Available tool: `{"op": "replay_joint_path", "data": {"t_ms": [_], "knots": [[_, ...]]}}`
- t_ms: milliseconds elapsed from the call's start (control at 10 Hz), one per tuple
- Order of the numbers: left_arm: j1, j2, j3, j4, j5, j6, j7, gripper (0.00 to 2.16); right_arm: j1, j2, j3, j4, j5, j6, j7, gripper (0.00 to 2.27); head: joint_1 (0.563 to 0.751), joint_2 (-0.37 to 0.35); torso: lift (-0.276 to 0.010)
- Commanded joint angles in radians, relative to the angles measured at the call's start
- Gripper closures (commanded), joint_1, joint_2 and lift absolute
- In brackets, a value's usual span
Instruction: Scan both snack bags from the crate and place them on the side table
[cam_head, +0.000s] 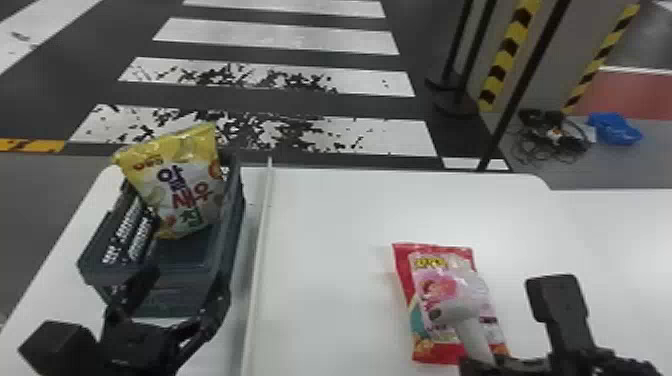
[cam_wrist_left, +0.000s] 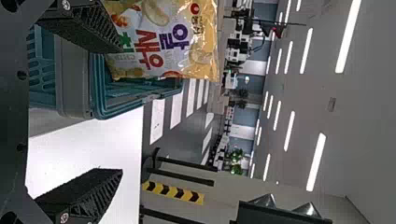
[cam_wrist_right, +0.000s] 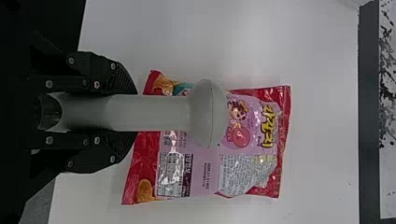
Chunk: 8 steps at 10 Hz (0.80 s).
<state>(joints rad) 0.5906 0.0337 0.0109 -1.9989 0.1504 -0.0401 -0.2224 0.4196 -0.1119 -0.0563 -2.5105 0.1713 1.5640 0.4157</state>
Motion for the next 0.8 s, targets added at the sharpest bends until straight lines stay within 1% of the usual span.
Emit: {"op": "replay_joint_path", "data": {"t_ms": [0, 200, 400, 600, 700], "knots": [[0.0, 0.0, 0.0, -0.001, 0.0, 0.003, 0.0, 0.08, -0.007, 0.0, -0.02, -0.005, -0.007, 0.0, 0.0, 2.26, 0.695, -0.093, -0.095], [0.003, 0.0, -0.002, -0.003, 0.0, 0.003, 0.0, 0.08, -0.032, 0.0, -0.089, -0.007, -0.047, -0.003, -0.006, 2.26, 0.695, -0.111, -0.095], [0.006, 0.0, -0.002, -0.003, 0.0, 0.003, -0.002, 0.08, -0.056, 0.0, -0.169, 0.019, -0.09, -0.08, -0.029, 2.26, 0.695, -0.137, -0.095], [0.011, 0.0, -0.002, -0.008, 0.0, 0.0, -0.002, 0.08, -0.081, -0.005, -0.26, 0.124, -0.168, -0.242, -0.061, 2.26, 0.695, -0.187, -0.095], [0.012, 0.0, -0.002, -0.008, -0.002, 0.0, -0.002, 0.08, -0.087, -0.005, -0.289, 0.179, -0.185, -0.356, -0.066, 2.26, 0.695, -0.211, -0.095]]}}
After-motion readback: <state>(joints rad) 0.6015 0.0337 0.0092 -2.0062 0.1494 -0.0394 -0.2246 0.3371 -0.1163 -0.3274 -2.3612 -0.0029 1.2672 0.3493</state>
